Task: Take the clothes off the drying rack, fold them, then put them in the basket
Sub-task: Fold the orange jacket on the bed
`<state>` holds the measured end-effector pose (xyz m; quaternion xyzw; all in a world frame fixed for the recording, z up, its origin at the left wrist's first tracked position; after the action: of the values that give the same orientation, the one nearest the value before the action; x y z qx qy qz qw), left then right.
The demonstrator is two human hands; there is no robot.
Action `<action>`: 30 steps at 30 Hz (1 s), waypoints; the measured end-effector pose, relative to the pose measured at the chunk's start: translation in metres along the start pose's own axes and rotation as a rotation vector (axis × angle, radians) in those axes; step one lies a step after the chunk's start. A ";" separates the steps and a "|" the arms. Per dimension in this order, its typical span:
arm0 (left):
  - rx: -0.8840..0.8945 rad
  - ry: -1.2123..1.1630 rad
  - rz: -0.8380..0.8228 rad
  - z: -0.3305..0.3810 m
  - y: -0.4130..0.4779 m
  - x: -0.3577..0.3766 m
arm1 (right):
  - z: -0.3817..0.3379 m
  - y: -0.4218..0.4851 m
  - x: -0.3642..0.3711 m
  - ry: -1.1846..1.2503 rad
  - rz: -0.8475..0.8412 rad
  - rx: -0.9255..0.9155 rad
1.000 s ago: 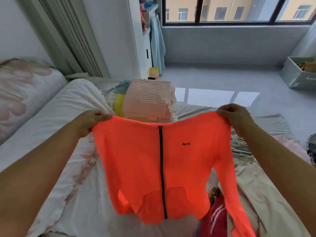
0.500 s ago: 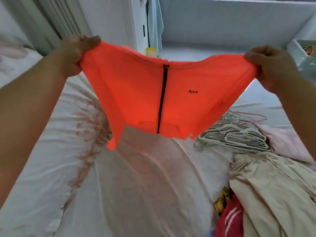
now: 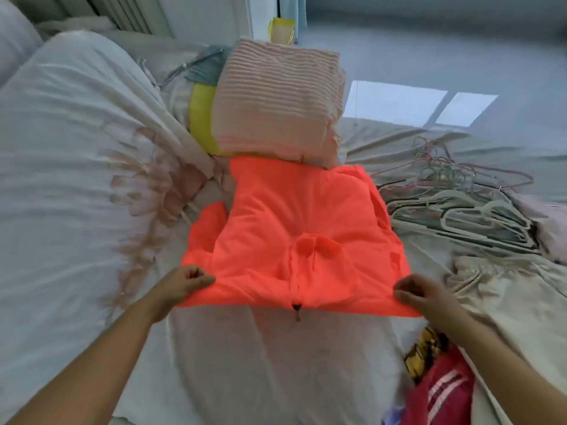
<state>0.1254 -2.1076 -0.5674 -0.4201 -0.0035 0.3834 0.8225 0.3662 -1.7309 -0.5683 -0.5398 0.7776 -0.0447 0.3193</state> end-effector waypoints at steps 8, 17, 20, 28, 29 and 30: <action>-0.231 0.066 -0.038 -0.181 0.002 0.060 | 0.144 -0.057 0.104 -0.064 -0.153 0.246; -0.268 0.500 -0.188 -0.237 0.008 0.089 | 0.179 -0.077 0.146 -0.225 -0.126 0.263; -0.144 0.705 0.107 -0.210 0.017 0.090 | 0.144 -0.053 0.162 -0.237 -0.034 0.114; 0.254 0.390 0.134 -0.110 0.061 0.168 | 0.077 0.035 0.215 -0.025 0.213 0.060; 0.210 0.403 0.145 -0.108 0.071 0.173 | 0.077 0.043 0.213 -0.047 0.242 0.080; 0.153 0.435 0.130 -0.108 0.080 0.178 | 0.078 0.049 0.211 -0.075 0.253 0.104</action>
<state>0.2359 -2.0408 -0.7493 -0.4287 0.2299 0.3351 0.8069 0.3239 -1.8717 -0.7450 -0.4214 0.8237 -0.0240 0.3786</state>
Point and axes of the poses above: each hand's wrist, its own y-axis towards the middle knuckle, its own x-axis out of the palm, z = x × y, the point moved 5 cm from there along y, towards the middle knuckle, and after that the axes turned 6 degrees about -x, right-handed, at the moved point
